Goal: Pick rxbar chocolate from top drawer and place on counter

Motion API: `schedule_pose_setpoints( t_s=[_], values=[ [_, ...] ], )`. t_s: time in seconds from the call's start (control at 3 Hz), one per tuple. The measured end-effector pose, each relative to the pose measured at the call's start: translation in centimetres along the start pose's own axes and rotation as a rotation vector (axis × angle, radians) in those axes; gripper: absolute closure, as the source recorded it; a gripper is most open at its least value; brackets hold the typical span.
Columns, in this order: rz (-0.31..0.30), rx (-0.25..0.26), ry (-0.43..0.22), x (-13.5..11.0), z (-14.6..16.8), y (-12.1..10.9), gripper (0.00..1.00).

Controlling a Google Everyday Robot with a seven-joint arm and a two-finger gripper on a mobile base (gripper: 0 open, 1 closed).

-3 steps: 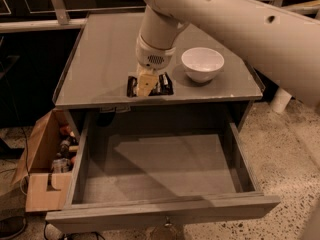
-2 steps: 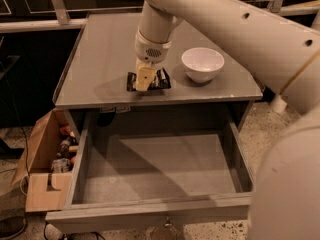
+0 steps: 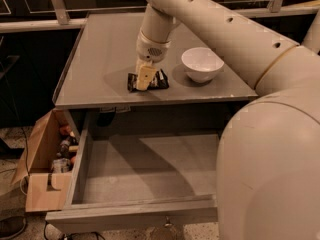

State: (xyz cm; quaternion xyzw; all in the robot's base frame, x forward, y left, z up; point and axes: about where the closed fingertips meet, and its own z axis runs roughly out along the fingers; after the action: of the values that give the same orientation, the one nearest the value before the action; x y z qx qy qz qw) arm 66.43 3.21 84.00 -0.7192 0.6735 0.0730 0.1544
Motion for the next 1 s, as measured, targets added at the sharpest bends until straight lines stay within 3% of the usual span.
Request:
schedule_pose_setpoints(
  t_s=[0.33, 1.0],
  values=[
    [0.001, -0.006, -0.008, -0.02, 0.26, -0.14, 0.84],
    [0.001, -0.006, -0.008, -0.02, 0.26, -0.14, 0.37]
  ],
)
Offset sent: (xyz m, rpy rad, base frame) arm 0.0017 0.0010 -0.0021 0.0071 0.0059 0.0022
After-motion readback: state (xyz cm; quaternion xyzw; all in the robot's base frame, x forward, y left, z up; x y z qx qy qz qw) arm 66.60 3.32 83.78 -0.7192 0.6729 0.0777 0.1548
